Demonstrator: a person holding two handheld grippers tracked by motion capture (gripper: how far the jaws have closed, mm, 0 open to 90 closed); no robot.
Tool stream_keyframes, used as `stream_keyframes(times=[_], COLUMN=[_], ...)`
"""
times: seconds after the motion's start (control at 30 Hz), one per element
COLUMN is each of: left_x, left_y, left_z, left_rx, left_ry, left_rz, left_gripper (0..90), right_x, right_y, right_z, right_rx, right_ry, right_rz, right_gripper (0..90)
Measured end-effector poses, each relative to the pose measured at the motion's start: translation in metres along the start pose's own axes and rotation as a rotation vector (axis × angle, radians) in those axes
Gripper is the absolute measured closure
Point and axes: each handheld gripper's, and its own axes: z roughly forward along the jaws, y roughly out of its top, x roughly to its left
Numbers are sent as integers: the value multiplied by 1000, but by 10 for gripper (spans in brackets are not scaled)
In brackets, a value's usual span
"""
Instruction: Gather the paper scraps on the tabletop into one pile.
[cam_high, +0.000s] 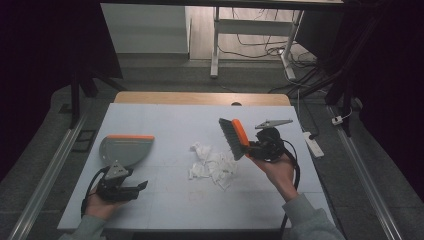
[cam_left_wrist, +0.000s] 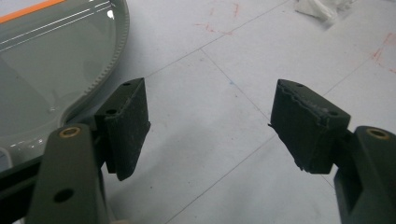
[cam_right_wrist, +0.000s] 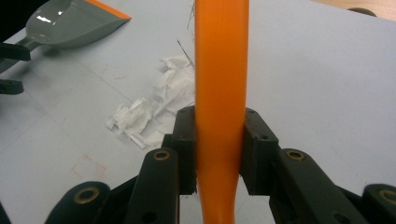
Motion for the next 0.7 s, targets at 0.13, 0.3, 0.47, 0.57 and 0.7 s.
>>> stream_keyframes(times=[0.13, 0.3, 0.47, 0.57, 0.7], left_x=[0, 1, 1, 2, 3], left_y=[0, 0, 0, 0, 0], left_z=[0, 0, 1, 2, 1], left_rx=[1, 1, 1, 0, -5], left_ry=[0, -2, -3, -9, -9], left_rz=[2, 0, 8, 7, 6], left_gripper=[286, 286, 287, 287, 287], right_x=[4, 16, 30, 33, 29], right_y=[11, 36, 68, 81, 83], right_z=[19, 51, 99, 134, 171], right_rx=[20, 20, 33, 42, 90], right_ry=[19, 71, 110, 118, 104], right_rz=[-9, -13, -13, 8, 49], right_gripper=[706, 706, 706, 706, 706])
